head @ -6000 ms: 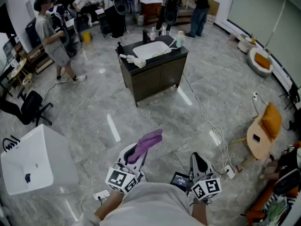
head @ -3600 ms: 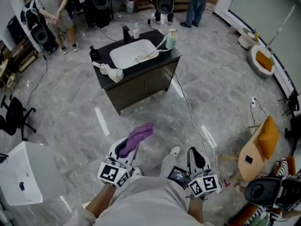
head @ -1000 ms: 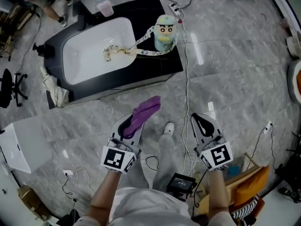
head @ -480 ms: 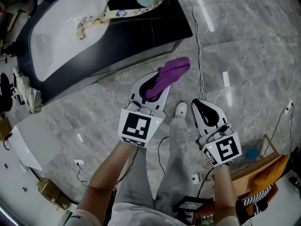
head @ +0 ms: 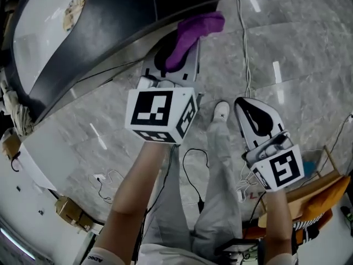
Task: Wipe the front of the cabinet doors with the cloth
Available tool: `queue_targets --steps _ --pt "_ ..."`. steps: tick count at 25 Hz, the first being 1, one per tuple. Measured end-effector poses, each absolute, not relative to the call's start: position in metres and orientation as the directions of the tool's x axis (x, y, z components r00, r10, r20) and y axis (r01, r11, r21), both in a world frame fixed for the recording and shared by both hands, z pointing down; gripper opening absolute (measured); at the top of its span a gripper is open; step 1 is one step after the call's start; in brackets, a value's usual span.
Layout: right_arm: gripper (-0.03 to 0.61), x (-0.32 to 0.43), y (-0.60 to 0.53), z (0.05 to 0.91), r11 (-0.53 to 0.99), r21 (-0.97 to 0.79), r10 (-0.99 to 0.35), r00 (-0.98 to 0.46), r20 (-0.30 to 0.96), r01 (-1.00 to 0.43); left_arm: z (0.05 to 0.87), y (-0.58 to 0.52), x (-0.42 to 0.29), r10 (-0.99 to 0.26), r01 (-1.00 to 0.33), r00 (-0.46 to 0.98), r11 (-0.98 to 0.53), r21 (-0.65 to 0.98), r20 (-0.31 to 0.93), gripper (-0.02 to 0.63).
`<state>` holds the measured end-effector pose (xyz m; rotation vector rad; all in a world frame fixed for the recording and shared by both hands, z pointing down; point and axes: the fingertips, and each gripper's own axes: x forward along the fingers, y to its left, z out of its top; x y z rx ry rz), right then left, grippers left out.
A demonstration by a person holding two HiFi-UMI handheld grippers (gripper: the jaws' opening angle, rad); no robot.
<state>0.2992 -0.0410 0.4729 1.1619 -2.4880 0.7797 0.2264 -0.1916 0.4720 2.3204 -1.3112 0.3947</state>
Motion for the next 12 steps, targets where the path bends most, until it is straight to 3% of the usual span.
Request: queue_targets --steps 12 --pt "0.028 0.225 -0.027 0.481 0.598 -0.341 -0.547 -0.68 0.488 -0.725 0.486 -0.177 0.086 -0.771 -0.913 0.398 -0.388 0.129 0.496 0.094"
